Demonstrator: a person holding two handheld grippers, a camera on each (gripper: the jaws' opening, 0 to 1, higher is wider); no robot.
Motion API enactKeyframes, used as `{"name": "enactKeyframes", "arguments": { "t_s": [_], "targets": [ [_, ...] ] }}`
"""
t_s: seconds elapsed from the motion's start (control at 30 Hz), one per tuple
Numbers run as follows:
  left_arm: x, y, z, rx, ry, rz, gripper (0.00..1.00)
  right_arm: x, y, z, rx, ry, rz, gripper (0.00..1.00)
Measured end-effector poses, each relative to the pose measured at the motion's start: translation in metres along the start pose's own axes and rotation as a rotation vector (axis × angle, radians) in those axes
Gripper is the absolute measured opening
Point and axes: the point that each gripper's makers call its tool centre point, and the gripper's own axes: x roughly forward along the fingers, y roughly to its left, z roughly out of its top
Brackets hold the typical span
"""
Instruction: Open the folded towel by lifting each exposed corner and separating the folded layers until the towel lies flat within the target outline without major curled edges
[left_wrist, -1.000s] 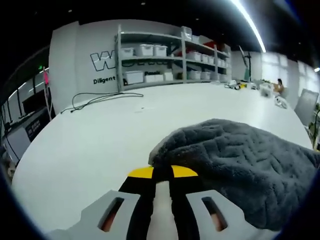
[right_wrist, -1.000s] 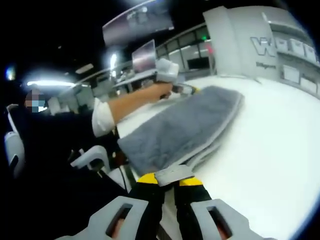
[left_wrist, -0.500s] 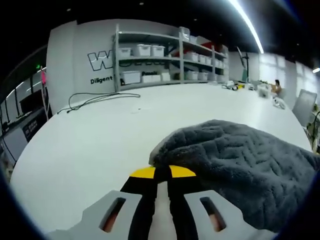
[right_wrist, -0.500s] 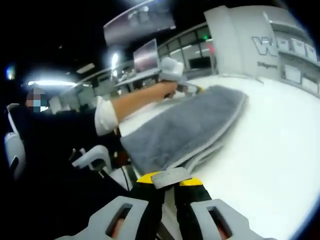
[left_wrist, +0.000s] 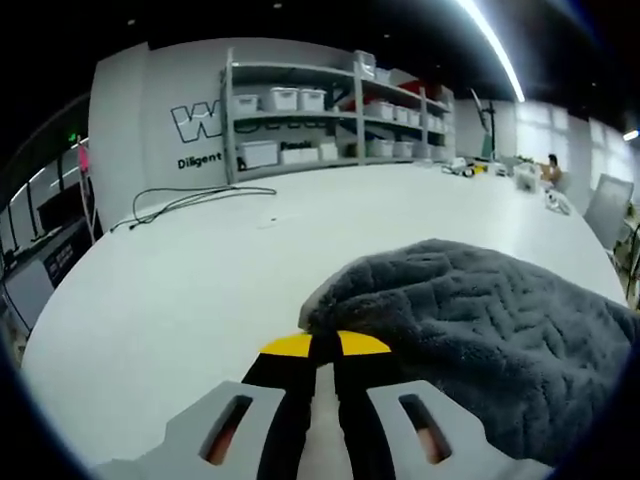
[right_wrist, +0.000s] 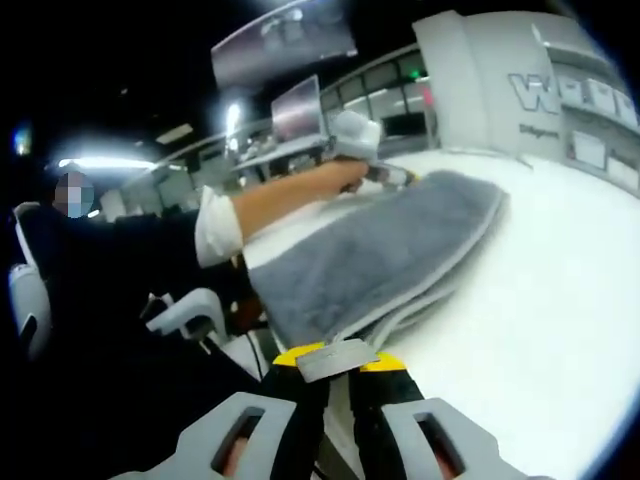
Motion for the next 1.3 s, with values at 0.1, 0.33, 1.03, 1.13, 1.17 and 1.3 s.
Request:
{"name": "enactKeyframes", "arguments": {
  "t_s": [0.1,0.33,1.03,1.13,1.17,1.3],
  "targets": [
    [0.001,0.0,0.001,-0.008,-0.004,-0.005,0.06,0.001,0.002,0.0,-0.005,0.002,0.003,0.04],
    [-0.001,-0.007,0.0,0.006,-0.003,-0.006,0.06,0.003,0.007,-0.001,-0.01,0.007,0.007,0.04],
    [-0.004,-0.017,0.0,0.029,0.002,-0.008,0.08,0.004,0.013,0.001,-0.072,0.001,0.03,0.06],
    [-0.006,-0.016,0.0,0.021,0.003,-0.005,0.11,0.003,0.015,0.002,-0.127,-0.008,0.041,0.08],
    [-0.008,-0.015,0.0,0.007,0.008,-0.005,0.12,0.002,0.015,0.003,-0.184,-0.009,0.041,0.09],
    [-0.017,-0.014,0.002,-0.015,0.01,-0.008,0.18,0.0,0.018,0.0,-0.232,0.008,0.047,0.13]
  ]
}}
